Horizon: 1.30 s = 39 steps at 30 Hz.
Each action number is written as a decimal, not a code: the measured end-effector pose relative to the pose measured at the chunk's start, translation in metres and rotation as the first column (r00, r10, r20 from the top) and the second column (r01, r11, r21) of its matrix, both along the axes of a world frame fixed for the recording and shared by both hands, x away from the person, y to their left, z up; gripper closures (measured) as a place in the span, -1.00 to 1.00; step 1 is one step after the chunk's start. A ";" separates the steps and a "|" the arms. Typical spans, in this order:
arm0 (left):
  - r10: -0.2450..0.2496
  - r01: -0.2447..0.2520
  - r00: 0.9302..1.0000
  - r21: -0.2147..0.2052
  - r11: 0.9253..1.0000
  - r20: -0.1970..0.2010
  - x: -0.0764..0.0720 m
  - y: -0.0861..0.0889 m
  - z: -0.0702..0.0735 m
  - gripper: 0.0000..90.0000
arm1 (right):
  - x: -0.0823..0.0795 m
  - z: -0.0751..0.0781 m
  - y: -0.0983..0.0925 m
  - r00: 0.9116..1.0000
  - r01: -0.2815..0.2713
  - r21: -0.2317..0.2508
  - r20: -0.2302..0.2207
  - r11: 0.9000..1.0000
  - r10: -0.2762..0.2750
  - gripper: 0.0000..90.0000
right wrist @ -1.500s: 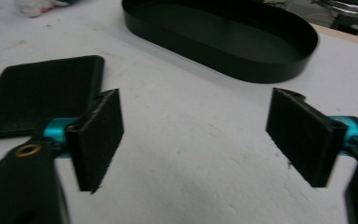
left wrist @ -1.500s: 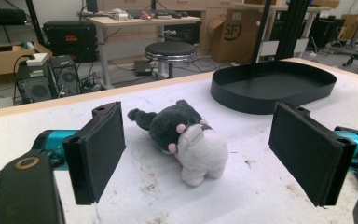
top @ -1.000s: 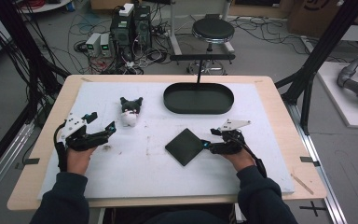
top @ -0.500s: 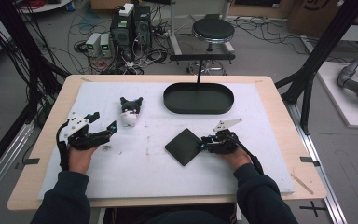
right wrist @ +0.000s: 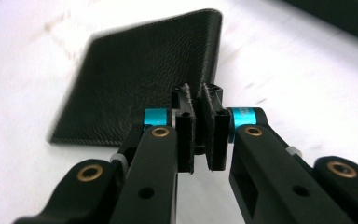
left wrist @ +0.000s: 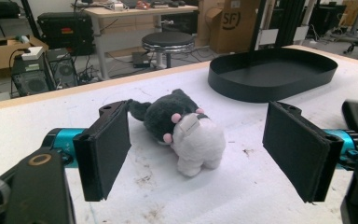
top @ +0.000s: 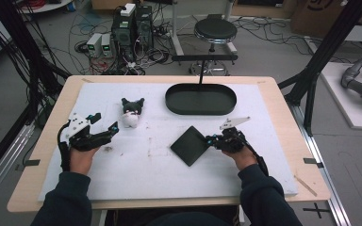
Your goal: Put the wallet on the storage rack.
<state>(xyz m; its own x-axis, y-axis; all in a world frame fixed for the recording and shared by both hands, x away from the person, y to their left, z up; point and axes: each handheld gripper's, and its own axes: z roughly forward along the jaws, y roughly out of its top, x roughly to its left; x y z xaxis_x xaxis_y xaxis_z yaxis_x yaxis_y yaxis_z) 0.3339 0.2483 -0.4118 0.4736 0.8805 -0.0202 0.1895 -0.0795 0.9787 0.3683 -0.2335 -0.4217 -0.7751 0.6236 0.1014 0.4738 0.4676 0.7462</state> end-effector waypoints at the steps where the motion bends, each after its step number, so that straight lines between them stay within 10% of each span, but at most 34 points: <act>1: 0.000 0.000 1.000 0.000 1.000 0.000 0.000 0.000 0.000 -0.49 | 0.000 0.005 -0.004 1.000 0.013 -0.008 0.024 1.000 -0.013 0.91; 9: 0.004 -0.004 1.000 -0.005 1.000 0.002 -0.001 0.001 0.000 -0.49 | -0.006 0.036 -0.042 0.978 0.160 -0.038 0.143 0.986 -0.153 0.92; 18: 0.009 -0.009 1.000 -0.011 1.000 0.004 -0.001 0.001 0.001 -0.49 | -0.022 0.062 -0.073 0.914 0.312 -0.080 0.297 0.947 -0.276 0.92; 39: 0.012 -0.012 1.000 -0.015 1.000 0.005 -0.002 0.003 0.001 -0.49 | -0.037 0.054 -0.034 0.964 0.102 -0.013 0.247 0.995 -0.095 0.92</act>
